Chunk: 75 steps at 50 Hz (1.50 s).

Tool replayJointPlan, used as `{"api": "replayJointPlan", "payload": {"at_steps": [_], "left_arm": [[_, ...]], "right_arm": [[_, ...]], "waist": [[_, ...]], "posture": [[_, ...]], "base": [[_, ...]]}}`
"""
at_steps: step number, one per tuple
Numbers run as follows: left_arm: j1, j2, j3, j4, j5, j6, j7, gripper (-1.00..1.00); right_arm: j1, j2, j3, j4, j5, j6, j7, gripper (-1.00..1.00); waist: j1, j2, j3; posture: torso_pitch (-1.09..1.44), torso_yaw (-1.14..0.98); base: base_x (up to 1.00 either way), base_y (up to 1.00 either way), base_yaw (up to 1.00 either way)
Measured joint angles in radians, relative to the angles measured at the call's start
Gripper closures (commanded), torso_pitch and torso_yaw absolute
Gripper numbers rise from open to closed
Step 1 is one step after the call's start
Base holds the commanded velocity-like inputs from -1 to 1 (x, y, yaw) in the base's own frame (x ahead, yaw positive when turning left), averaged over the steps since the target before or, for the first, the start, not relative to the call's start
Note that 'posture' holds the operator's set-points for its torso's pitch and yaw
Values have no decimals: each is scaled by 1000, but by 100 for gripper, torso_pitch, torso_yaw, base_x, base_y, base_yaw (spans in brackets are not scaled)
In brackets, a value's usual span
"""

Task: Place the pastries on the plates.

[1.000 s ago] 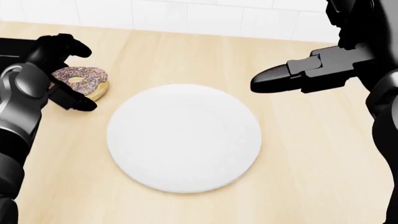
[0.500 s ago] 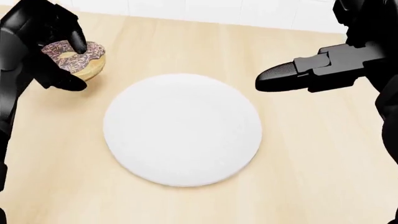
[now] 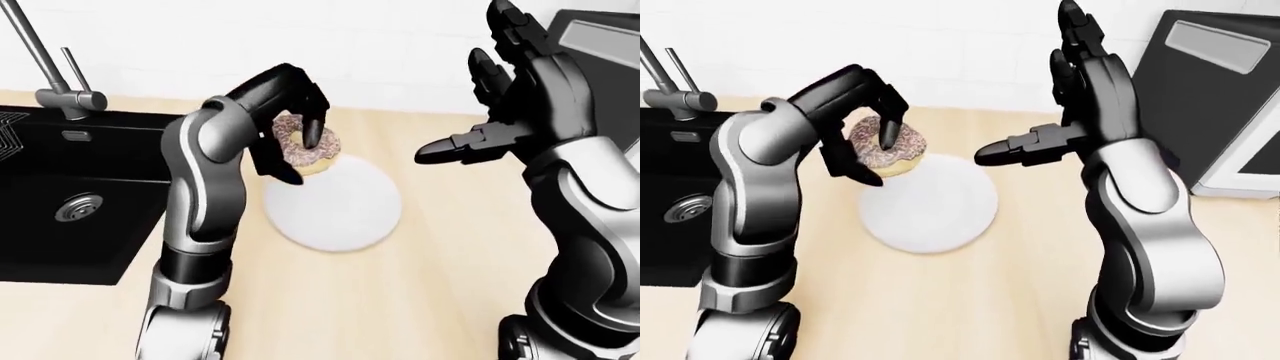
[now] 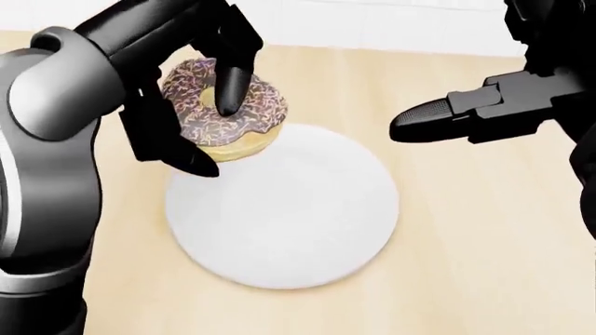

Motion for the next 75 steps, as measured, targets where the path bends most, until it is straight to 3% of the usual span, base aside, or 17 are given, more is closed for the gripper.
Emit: {"api": "replayJointPlan", "payload": {"at_steps": [7,16,20,25,43,47,52,59,68,75], "left_arm": [[22,-56,-49,16,4,-38,-77,78],[40,-99,-86,72,35,-81,-88,71],[52,-113,-94,55,52,-99,-100,40],[62,-127,-101,50,69,-113,-116,15],[100,-157,-141,1,98,-150,-146,-29],[105,-158,-136,8,100,-159,-146,-50],[112,-160,-132,13,102,-171,-142,-56],[106,-156,-107,-32,96,-159,-178,-58],[78,-143,-58,-141,86,-96,-267,-63],[86,-119,-19,-154,47,-85,-259,-64]], "right_arm": [[-1,-23,2,8,2,-6,-3,-100],[11,-36,-19,2,19,-8,-1,-100],[23,-43,-25,4,24,-19,-4,-100],[29,-48,-24,11,30,-32,-7,-100],[37,-46,-40,4,52,-28,-21,-100],[39,-45,-38,6,57,-32,-24,-100],[39,-45,-42,5,63,-33,-26,-100],[32,-46,-57,-1,74,-21,-31,-100],[0,-48,-53,-8,92,12,-46,-100],[-30,-34,-79,-51,119,78,-56,-100]], "waist": [[7,22,-17],[8,33,-37],[10,39,-52],[10,47,-64],[3,61,-98],[1,63,-102],[-1,65,-107],[-3,65,-98],[-4,62,-57],[-10,70,-41]], "posture": [[0,0],[0,0],[0,0],[0,0],[0,0],[0,0],[0,0],[0,0],[0,0],[0,0]], "base": [[0,0,0],[0,0,0],[0,0,0],[0,0,0],[0,0,0],[0,0,0],[0,0,0],[0,0,0],[0,0,0],[0,0,0]]}}
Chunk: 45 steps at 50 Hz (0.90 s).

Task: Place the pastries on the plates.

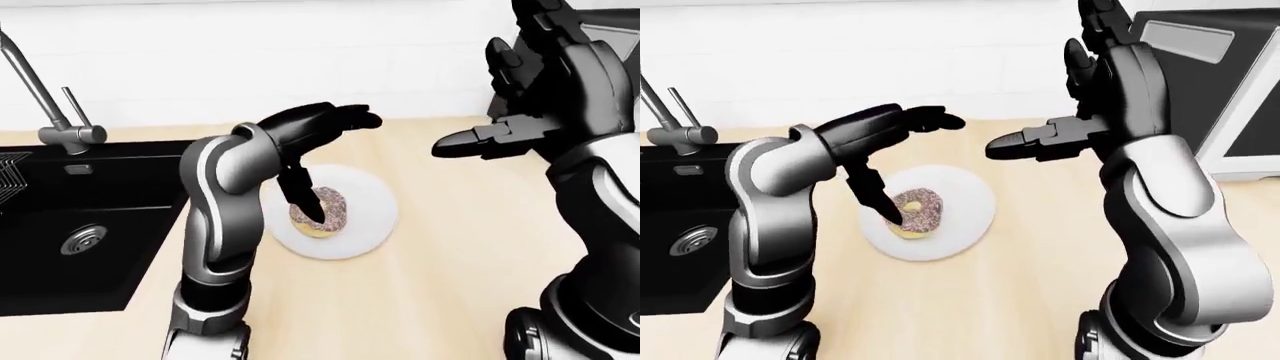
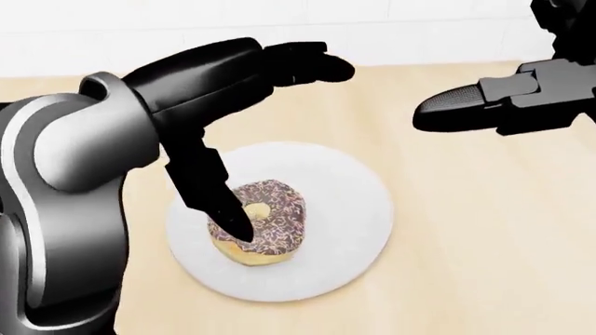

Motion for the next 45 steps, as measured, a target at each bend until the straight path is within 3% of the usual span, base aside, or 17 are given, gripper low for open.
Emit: {"api": "replayJointPlan", "payload": {"at_steps": [4,7,13,14,15,20,24,26,28,30,33,35,40,45], "left_arm": [[19,1,11,-72,-23,45,19,-63],[31,-6,27,-100,-43,94,83,-69],[22,44,109,-109,-119,279,174,-79],[19,60,110,-113,-130,300,185,-82],[17,77,109,-115,-141,323,202,-100],[-19,92,118,-166,-206,503,352,-100],[-49,95,171,-202,-300,576,530,-100],[-32,89,199,-236,-349,580,621,-100],[-8,78,205,-258,-399,577,695,-100],[7,78,202,-263,-446,584,739,-100],[49,107,194,-284,-500,622,758,-100],[88,124,198,-313,-527,639,766,-100],[219,116,179,-384,-576,673,790,-100],[257,97,202,-384,-618,659,859,-100]], "right_arm": [[-4,-1,-21,-21,12,28,-6,-100],[2,-14,-20,-26,15,38,-7,-100],[-15,-33,5,-23,12,63,9,-100],[-13,-35,7,-24,9,67,11,-100],[-4,-40,12,-27,5,68,13,-100],[-11,-35,6,-13,-28,88,17,-100],[-10,-29,24,-8,-50,69,31,-100],[21,-21,39,-15,-59,55,40,-100],[42,-18,40,-11,-68,64,51,-100],[31,-19,39,3,-78,84,58,-100],[5,-26,35,-2,-94,99,63,-100],[-2,-22,39,-8,-105,94,64,-100],[-17,-12,53,-6,-132,113,72,-100],[-14,6,70,-5,-145,116,88,-100]], "waist": [[-3,11,-7],[-5,17,-16],[-21,39,-3],[-28,36,0],[-35,31,5],[-41,-5,31],[-53,-28,29],[-61,-21,35],[-72,-34,35],[-79,-56,26],[-66,-46,22],[-59,-40,33],[-29,-44,95],[-15,-30,115]], "posture": [[0,0],[0,0],[0,0],[0,0],[0,0],[0,0],[0,0],[0,0],[0,0],[0,0],[0,0],[0,0],[0,0],[0,0]], "base": [[0,0,0],[0,0,0],[-34,0,0],[-38,0,0],[-40,0,0],[-50,1,0],[-74,14,0],[-85,20,0],[-87,22,0],[-92,28,0],[-93,29,0],[-94,29,0],[-94,36,0],[-92,70,0]]}}
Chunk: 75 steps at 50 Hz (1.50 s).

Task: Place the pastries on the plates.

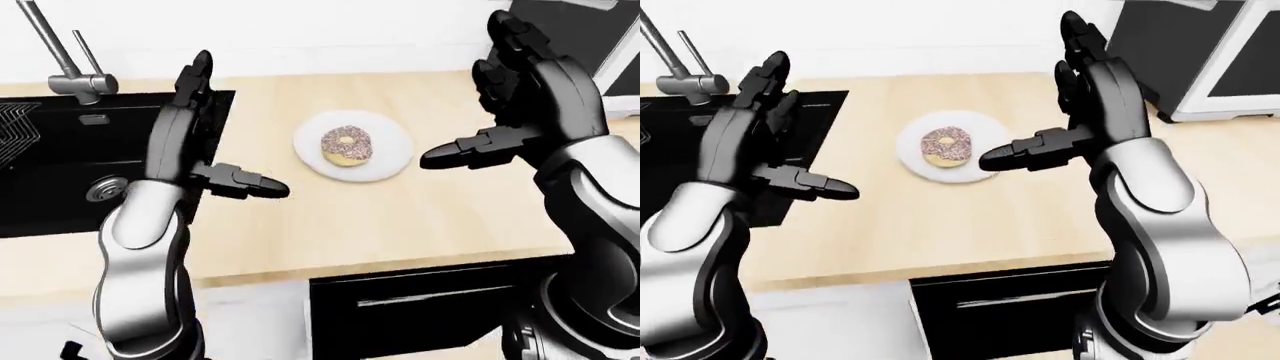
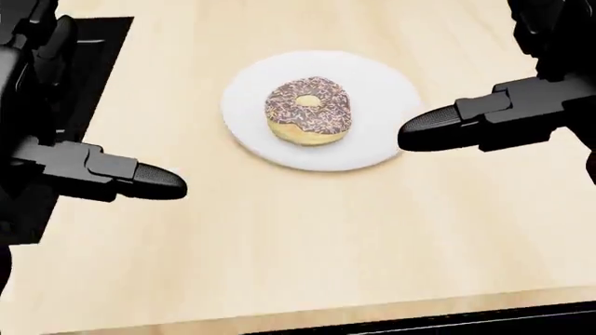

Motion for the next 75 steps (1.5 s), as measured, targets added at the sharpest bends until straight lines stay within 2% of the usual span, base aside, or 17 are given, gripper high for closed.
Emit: {"api": "replayJointPlan", "payload": {"at_steps": [4,7,10,14,19,21,27,33,39,46,51,53,55,59,62,69,75], "left_arm": [[35,10,21,16,-42,-52,49,-100],[38,25,52,12,-88,-52,66,-100],[43,37,80,-38,-130,-99,88,-100],[93,28,78,7,-188,-168,112,-100],[126,11,52,88,-241,-169,159,-100],[136,12,47,91,-249,-188,173,-100],[106,46,92,38,-264,-181,195,-100],[55,75,81,26,-318,-131,174,-100],[31,103,103,20,-327,-100,192,-100],[6,124,101,16,-340,-23,195,-100],[-23,136,112,-21,-348,-13,198,-100],[-11,131,106,-19,-355,4,196,-100],[-17,138,105,-11,-365,35,195,-100],[-63,159,124,-22,-370,37,205,-100],[-49,164,139,-1,-368,55,216,-100],[-84,168,115,-38,-385,46,222,-100],[-50,157,109,0,-363,51,225,-100]], "right_arm": [[33,39,-20,-17,4,-8,4,-100],[38,41,-17,-15,17,11,1,-100],[38,39,-28,-39,23,-9,-6,-100],[78,63,-3,-45,17,-63,-21,-100],[123,73,-11,-35,18,-89,-20,-100],[129,79,-13,-26,16,-96,-22,-100],[169,84,25,-8,12,-131,-8,-100],[161,99,20,2,-43,-182,-19,-100],[130,95,35,9,-57,-189,-2,-100],[131,98,42,16,-65,-142,18,-100],[130,95,30,-23,-74,-172,28,-100],[155,100,25,-20,-76,-171,31,-100],[159,99,23,-3,-77,-156,34,-100],[127,94,17,-12,-77,-164,36,-100],[141,109,52,-10,-60,-151,45,-100],[124,100,12,-25,-63,-159,32,-100],[147,114,31,-7,-30,-164,28,-100]], "waist": [[27,68,39],[47,111,-6],[60,62,-10],[28,-87,-18],[11,13,27],[21,58,12],[-5,-67,51],[-43,-20,3],[-57,127,-1],[-47,45,24],[-86,-19,8],[-88,-17,16],[-88,-18,-9],[-70,55,3],[-33,75,27],[-30,64,-4],[-32,30,27]], "posture": [[0,0],[0,0],[0,0],[0,0],[0,0],[0,0],[0,0],[0,0],[0,0],[0,0],[0,0],[0,0],[0,0],[0,0],[0,0],[0,0],[0,0]], "base": [[-38,25,75],[-26,0,100],[-26,0,100],[-22,0,100],[-18,0,100],[-5,43,50],[12,86,0],[35,100,0],[36,100,0],[51,91,0],[58,69,0],[58,62,0],[58,57,0],[57,49,0],[55,44,0],[29,17,0],[0,-17,-45]]}}
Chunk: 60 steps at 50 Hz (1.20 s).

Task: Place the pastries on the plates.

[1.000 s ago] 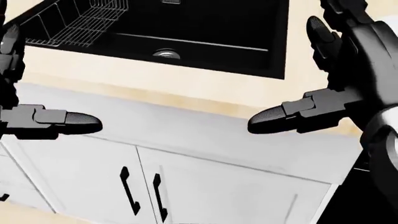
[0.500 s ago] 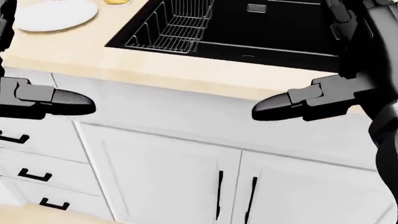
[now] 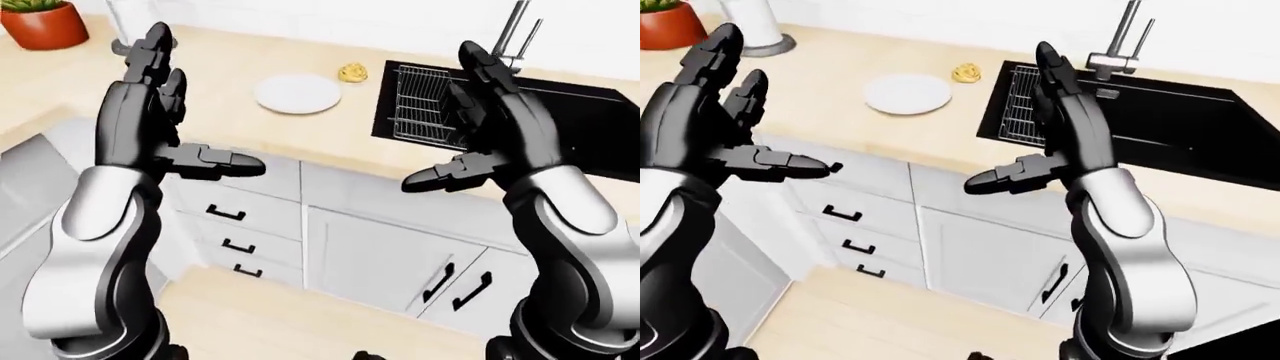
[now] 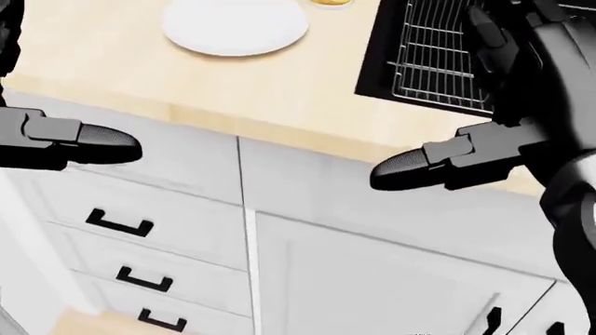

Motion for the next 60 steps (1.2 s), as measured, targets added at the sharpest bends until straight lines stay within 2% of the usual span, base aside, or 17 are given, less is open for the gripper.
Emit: {"api": "replayJointPlan", "payload": {"at_steps": [4,7,9,12,14,16,25,30,34,37,41,45,48,50,55,59,60], "left_arm": [[9,-21,-26,-3,10,9,-4,-100],[2,-22,-52,1,-6,16,-27,-100],[-1,-20,-32,-20,-2,2,-29,-100],[-20,-18,-18,-36,6,-15,-26,-100],[-23,-9,-6,-38,8,-18,-25,-100],[0,-10,3,-32,10,-14,-24,-100],[24,-19,2,5,26,-19,-12,-100],[6,-27,-31,3,16,-31,-27,-100],[3,-24,-24,-9,11,-35,-37,-100],[16,-27,-32,13,12,-3,-39,-100],[-5,-18,-22,-3,8,3,-43,-100],[-17,-14,-9,-20,12,-15,-35,-100],[-11,-13,-12,-24,14,-23,-31,-100],[13,-17,-9,-17,17,-20,-29,-100],[10,-20,-19,-1,28,-16,-31,-100],[10,-39,-44,-4,37,-40,-36,-100],[22,-48,-57,3,35,-35,-41,-100]], "right_arm": [[23,-4,-15,7,10,16,-4,-100],[19,-14,-38,17,-1,35,-22,-100],[7,-20,-36,-7,1,12,-25,-100],[-3,-35,-38,-35,2,-10,-28,-100],[-16,-28,-30,-30,0,-21,-30,-100],[7,-16,-11,-21,3,-20,-29,-100],[-10,2,-30,-14,58,6,-35,-100],[14,-31,-41,-21,53,-21,-61,-100],[5,-36,-25,12,34,-19,-59,-100],[21,-35,-12,37,29,15,-46,-100],[-3,-46,-20,17,21,30,-30,-100],[-8,-45,-24,-13,9,-4,-19,-100],[-4,-36,-19,-10,5,-13,-10,-100],[15,-25,-3,-3,7,-4,-1,-100],[10,-32,3,12,-2,6,17,-100],[14,-26,-33,-7,-12,-6,22,-100],[19,-26,-44,-2,-11,2,21,-100]], "waist": [[-32,-47,62],[-16,-65,7],[-12,-38,-16],[-7,1,-6],[24,28,-20],[37,18,-2],[38,1,-39],[25,-9,-42],[50,-67,-19],[30,-40,-1],[23,-37,-25],[9,9,-7],[9,53,-14],[15,43,0],[25,15,-12],[30,-60,-9],[31,-48,-3]], "posture": [[0,0],[0,0],[0,0],[0,0],[0,0],[0,0],[0,0],[0,0],[0,0],[0,0],[0,0],[0,0],[0,0],[0,0],[0,0],[0,0],[0,0]], "base": [[0,0,-93],[0,0,-75],[0,0,-59],[0,0,0],[0,0,0],[0,0,0],[0,0,-55],[0,0,-42],[2,0,0],[20,0,0],[27,0,0],[50,0,0],[52,0,0],[52,0,0],[28,0,0],[0,9,75],[0,0,100]]}}
